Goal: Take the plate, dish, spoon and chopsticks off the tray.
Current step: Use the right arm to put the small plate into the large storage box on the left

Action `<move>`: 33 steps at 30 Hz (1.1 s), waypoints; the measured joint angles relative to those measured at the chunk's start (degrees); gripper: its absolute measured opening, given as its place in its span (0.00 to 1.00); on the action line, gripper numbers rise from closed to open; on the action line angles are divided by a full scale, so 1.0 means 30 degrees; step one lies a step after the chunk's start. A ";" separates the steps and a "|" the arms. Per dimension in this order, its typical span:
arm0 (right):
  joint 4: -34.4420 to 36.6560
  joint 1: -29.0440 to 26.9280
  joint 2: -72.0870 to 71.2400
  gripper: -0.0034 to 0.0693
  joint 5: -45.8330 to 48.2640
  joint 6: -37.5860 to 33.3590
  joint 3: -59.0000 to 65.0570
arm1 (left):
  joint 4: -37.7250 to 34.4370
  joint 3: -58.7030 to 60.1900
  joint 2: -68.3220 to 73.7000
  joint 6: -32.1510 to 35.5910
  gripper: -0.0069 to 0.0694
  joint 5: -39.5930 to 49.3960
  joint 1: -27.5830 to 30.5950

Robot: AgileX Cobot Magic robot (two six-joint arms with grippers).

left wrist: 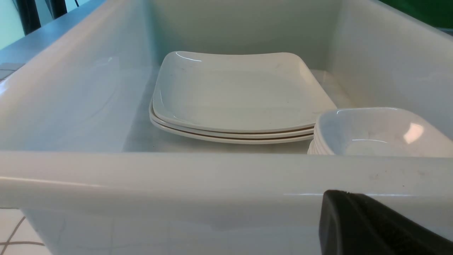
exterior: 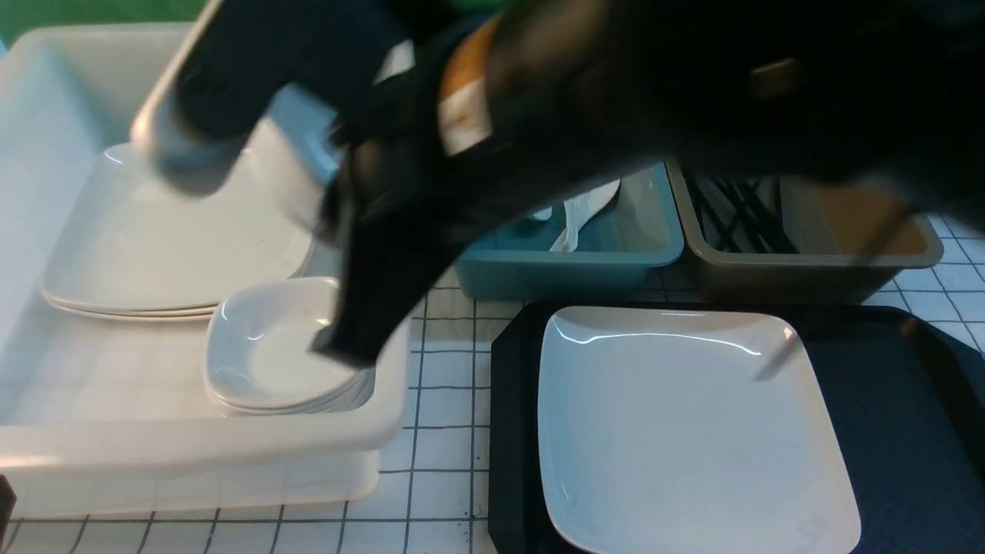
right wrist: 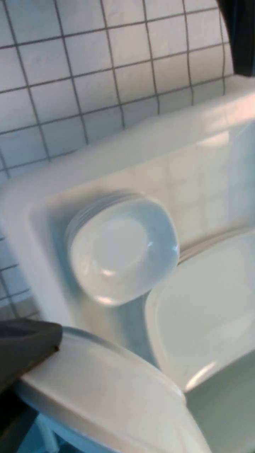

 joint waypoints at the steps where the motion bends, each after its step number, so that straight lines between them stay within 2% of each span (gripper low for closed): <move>1: -0.0043 0.0081 0.0460 0.10 0.0024 -0.0054 -0.0409 | 0.0000 0.0000 0.0000 0.0000 0.10 0.0000 0.0000; 6: -0.0430 0.0190 0.5328 0.10 0.0207 -0.0732 -0.3323 | 0.0000 0.0000 0.0000 0.0000 0.10 0.0000 0.0000; 12: -0.1703 0.0190 0.7237 0.10 0.0163 -0.0835 -0.4296 | 0.0000 0.0000 0.0000 0.0000 0.10 0.0000 0.0000; 18: -0.2255 0.0190 0.8086 0.15 0.0038 -0.0864 -0.4397 | 0.0000 0.0000 0.0000 0.0000 0.10 0.0000 0.0000; 23: -0.2183 0.0226 0.8354 0.26 0.0033 -0.0864 -0.4418 | 0.0000 0.0000 0.0000 0.0034 0.10 0.0000 0.0000; 26: -0.2242 0.0226 0.8354 0.40 0.0279 -0.0864 -0.4489 | 0.0000 0.0000 0.0000 0.0145 0.10 0.0000 0.0000; 28: -0.2268 0.0226 0.8354 0.46 0.0855 -0.0864 -0.4816 | 0.0000 0.0000 0.0000 0.0034 0.10 0.0000 0.0000; 33: -0.2306 0.0226 0.8415 0.50 0.3272 -0.0864 -0.6642 | 0.0000 0.0000 0.0000 0.0034 0.10 0.0000 0.0000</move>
